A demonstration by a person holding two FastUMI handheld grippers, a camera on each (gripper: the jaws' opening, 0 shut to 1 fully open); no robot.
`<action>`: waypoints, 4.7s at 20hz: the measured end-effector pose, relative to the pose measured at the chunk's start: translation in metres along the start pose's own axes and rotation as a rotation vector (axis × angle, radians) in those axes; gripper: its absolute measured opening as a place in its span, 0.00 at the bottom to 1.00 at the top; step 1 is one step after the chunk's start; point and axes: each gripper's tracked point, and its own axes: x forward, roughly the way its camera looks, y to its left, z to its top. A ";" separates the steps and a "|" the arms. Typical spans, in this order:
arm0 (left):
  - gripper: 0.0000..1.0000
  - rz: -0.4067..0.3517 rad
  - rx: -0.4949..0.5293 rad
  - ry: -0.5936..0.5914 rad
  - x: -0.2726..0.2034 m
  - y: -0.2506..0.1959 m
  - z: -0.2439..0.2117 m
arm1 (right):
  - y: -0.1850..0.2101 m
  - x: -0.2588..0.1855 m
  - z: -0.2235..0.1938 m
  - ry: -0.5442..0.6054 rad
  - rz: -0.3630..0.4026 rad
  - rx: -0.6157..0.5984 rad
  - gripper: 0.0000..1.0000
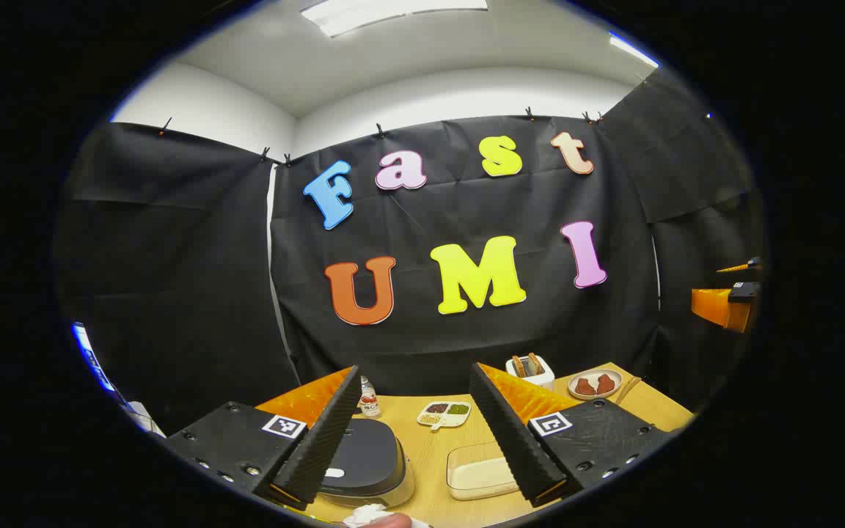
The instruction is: Close the left gripper, press the button to open the rice cooker; take a wooden spoon from the chopstick holder with the right hand, scoop a spoonful of rice and pour it into the rice cooker, then put the wooden spoon back into the chopstick holder.
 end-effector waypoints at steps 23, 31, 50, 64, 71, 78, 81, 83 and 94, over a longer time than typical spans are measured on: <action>0.95 0.000 0.023 0.027 0.007 0.003 -0.011 | 0.004 0.004 -0.005 0.017 -0.009 -0.008 1.00; 0.05 0.119 0.038 0.128 0.018 0.039 -0.057 | 0.008 0.007 -0.008 0.022 -0.012 -0.033 1.00; 0.00 0.263 -0.030 0.539 0.026 0.134 -0.245 | 0.052 0.018 -0.044 0.129 0.022 -0.100 1.00; 0.00 0.257 -0.050 0.636 0.024 0.129 -0.270 | 0.054 0.021 -0.057 0.171 0.008 -0.093 1.00; 0.00 0.252 -0.080 0.652 0.020 0.125 -0.275 | 0.058 0.022 -0.062 0.183 0.022 -0.095 1.00; 0.00 0.298 0.037 0.415 0.039 0.138 -0.208 | 0.056 0.019 -0.048 0.138 0.019 -0.108 1.00; 0.00 0.351 0.053 0.197 0.058 0.155 -0.141 | 0.053 0.018 -0.045 0.114 0.014 -0.092 1.00; 0.00 0.349 0.077 0.115 0.063 0.154 -0.108 | 0.052 0.017 -0.044 0.108 0.014 -0.070 1.00; 0.58 0.274 0.044 0.028 0.043 0.124 -0.062 | 0.037 0.016 -0.041 0.083 -0.013 -0.057 1.00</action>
